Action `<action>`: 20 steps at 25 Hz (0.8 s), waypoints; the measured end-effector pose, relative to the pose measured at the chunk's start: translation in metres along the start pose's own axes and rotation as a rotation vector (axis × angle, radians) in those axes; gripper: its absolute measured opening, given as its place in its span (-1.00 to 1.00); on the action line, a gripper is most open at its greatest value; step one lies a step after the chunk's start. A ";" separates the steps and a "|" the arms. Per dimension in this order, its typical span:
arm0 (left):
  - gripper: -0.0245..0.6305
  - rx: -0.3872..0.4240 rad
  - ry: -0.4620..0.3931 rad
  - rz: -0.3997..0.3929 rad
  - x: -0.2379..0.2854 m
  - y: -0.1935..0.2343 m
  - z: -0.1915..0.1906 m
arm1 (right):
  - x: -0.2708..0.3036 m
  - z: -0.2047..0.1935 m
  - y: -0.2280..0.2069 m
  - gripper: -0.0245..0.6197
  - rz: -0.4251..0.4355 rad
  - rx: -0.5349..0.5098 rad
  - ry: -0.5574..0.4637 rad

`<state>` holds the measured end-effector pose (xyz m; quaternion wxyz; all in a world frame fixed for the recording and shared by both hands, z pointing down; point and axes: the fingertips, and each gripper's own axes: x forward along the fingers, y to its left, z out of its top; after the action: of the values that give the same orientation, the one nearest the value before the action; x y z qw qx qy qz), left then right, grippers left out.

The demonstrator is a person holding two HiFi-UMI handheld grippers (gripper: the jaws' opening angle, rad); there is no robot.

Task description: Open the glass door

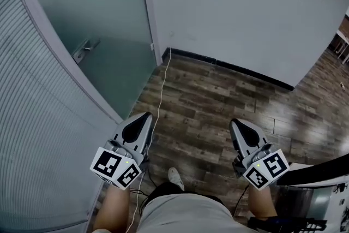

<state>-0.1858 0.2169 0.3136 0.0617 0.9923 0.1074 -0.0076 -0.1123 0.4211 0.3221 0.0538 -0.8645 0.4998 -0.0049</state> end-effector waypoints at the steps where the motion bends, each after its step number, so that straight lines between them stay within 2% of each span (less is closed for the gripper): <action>1: -0.93 0.003 0.006 0.003 0.007 0.014 -0.001 | 0.018 0.000 -0.003 -0.92 0.006 0.000 0.001; 7: -0.93 0.011 0.019 0.044 0.035 0.094 0.002 | 0.115 0.002 -0.009 -0.92 0.056 0.002 -0.006; 13: -0.93 0.007 -0.004 0.116 0.042 0.145 0.020 | 0.180 0.006 -0.010 -0.92 0.128 0.024 -0.004; 20: -0.93 -0.010 -0.043 0.260 0.043 0.210 0.024 | 0.273 0.003 -0.002 -0.92 0.289 0.002 0.010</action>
<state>-0.0985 0.0194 0.3137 0.0695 0.9971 -0.0233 -0.0201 0.0262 0.1866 0.3069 0.0523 -0.7835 0.6192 -0.0018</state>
